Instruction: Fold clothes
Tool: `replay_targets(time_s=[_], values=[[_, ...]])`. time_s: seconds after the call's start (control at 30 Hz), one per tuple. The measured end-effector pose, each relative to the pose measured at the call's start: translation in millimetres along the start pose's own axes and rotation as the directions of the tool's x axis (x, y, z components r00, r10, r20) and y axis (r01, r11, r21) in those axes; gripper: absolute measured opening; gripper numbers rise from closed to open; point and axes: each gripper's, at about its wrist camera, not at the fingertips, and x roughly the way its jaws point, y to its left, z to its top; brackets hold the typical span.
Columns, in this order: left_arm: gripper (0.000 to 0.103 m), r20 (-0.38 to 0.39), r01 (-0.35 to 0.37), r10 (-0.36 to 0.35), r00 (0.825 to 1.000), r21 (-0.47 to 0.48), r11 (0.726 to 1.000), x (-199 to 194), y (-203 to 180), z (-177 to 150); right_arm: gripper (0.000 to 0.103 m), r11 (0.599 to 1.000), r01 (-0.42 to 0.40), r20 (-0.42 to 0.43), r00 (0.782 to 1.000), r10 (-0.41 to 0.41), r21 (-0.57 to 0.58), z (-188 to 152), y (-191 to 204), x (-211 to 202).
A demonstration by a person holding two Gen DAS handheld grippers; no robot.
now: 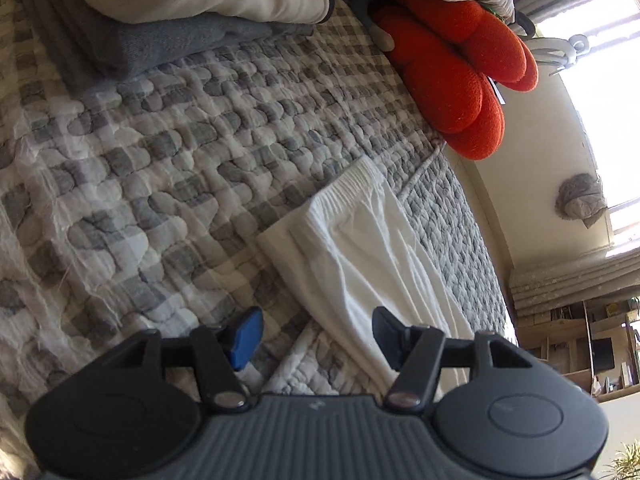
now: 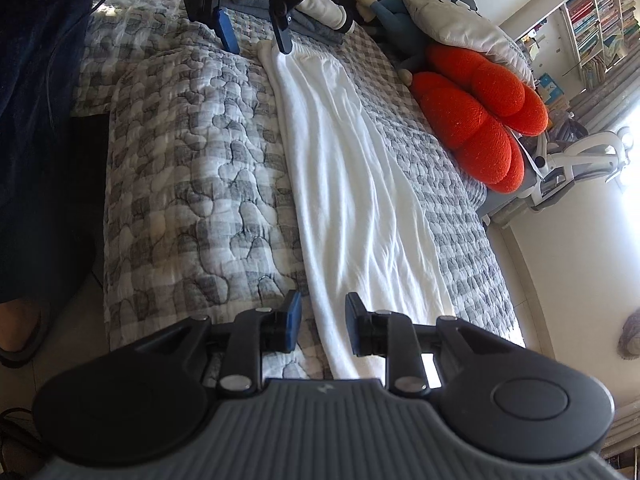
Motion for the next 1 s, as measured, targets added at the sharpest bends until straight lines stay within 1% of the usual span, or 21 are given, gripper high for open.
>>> replay_targets(time_s=[0.03, 0.1, 0.17, 0.2, 0.27, 0.3, 0.33, 0.37, 0.4, 0.47, 0.53, 0.6, 0.63, 0.67, 0.7, 0.77, 0.83, 0.9, 1.0], values=[[0.070, 0.009, 0.000, 0.000, 1.000, -0.004, 1.000, 1.5, -2.1, 1.4, 0.027, 1.000, 0.004, -0.002, 1.000, -0.004, -0.003, -0.6, 0.3, 0.8], [0.077, 0.017, -0.016, 0.016, 1.000, 0.036, 0.999, 8.4, -12.5, 1.2, 0.027, 1.000, 0.004, -0.003, 1.000, -0.004, 0.004, -0.9, -1.3, 1.9], [0.078, 0.034, -0.038, 0.037, 0.999, 0.051, 0.998, 12.6, -21.1, 1.6, 0.027, 1.000, 0.003, -0.006, 1.000, -0.003, 0.016, -1.4, -3.3, 3.1], [0.076, 0.047, -0.051, 0.049, 0.998, 0.052, 0.997, 14.1, -24.2, 2.6, 0.027, 1.000, 0.001, -0.004, 1.000, -0.001, 0.020, -1.7, -4.2, 3.5], [0.050, 0.073, -0.091, 0.086, 0.994, 0.073, 0.993, 18.0, -29.5, 3.5, 0.025, 0.999, -0.006, 0.002, 1.000, 0.006, 0.036, -2.8, -6.8, 5.6], [0.021, 0.069, -0.117, 0.111, 0.991, 0.096, 0.988, 22.2, -31.5, 4.5, 0.024, 0.999, -0.004, 0.006, 1.000, 0.004, 0.040, -3.6, -8.5, 6.7], [0.006, 0.065, -0.123, 0.116, 0.991, 0.105, 0.987, 24.4, -31.0, 4.8, 0.018, 0.999, -0.001, 0.009, 1.000, 0.001, 0.045, -4.3, -10.1, 7.9], [0.005, 0.066, -0.110, 0.104, 0.992, 0.093, 0.990, 23.5, -28.5, 5.3, 0.005, 0.999, 0.009, -0.001, 1.000, -0.009, 0.040, -5.6, -10.6, 10.0], [0.004, 0.079, -0.098, 0.092, 0.993, 0.077, 0.992, 19.2, -26.5, 6.1, 0.003, 0.999, 0.006, -0.001, 1.000, -0.006, 0.046, -7.2, -12.9, 10.4], [0.004, 0.130, -0.061, 0.050, 0.990, 0.083, 0.995, 4.8, -28.7, 8.5, 0.002, 0.997, 0.007, 0.014, 1.000, -0.008, 0.081, -7.8, -20.4, 7.0], [0.003, 0.172, -0.006, -0.010, 0.985, 0.092, 0.996, -10.7, -33.2, 10.3, 0.002, 0.991, 0.010, 0.042, 0.999, -0.016, 0.136, -5.7, -30.7, -0.5], [0.003, 0.192, 0.041, -0.060, 0.980, 0.100, 0.994, -20.2, -36.7, 12.1, 0.002, 0.982, 0.017, 0.061, 0.998, -0.029, 0.189, -4.7, -40.2, -6.3], [0.003, 0.193, 0.054, -0.072, 0.979, 0.099, 0.994, -22.4, -37.7, 13.2, 0.002, 0.976, 0.023, 0.066, 0.997, -0.038, 0.214, -4.8, -44.4, -8.3], [0.003, 0.187, 0.059, -0.075, 0.979, 0.092, 0.994, -22.5, -37.4, 14.3, 0.003, 0.975, 0.050, 0.049, 0.997, -0.062, 0.217, -6.2, -45.9, -5.5], [0.003, 0.181, 0.060, -0.075, 0.981, 0.083, 0.995, -21.9, -36.4, 15.5, 0.004, 0.977, 0.060, 0.024, 0.997, -0.067, 0.204, -7.8, -43.7, -1.9], [0.003, 0.173, 0.066, -0.078, 0.982, 0.075, 0.995, -20.6, -35.2, 17.4, 0.005, 0.983, 0.031, 0.004, 0.999, -0.033, 0.182, -10.7, -35.7, -0.1], [0.003, 0.171, 0.076, -0.089, 0.981, 0.078, 0.994, -19.8, -35.6, 18.7, 0.006, 0.986, 0.010, 0.013, 1.000, -0.013, 0.164, -9.5, -28.2, -3.4], [0.003, 0.170, 0.088, -0.101, 0.980, 0.080, 0.993, -23.2, -36.5, 18.3, 0.007, 0.988, 0.007, 0.033, 0.999, -0.012, 0.153, -6.3, -23.3, -7.7], [0.003, 0.167, 0.093, -0.105, 0.980, 0.078, 0.993, -26.2, -36.5, 17.5, 0.013, 0.993, 0.021, 0.045, 0.999, -0.027, 0.119, -4.5, -15.6, -10.1]])
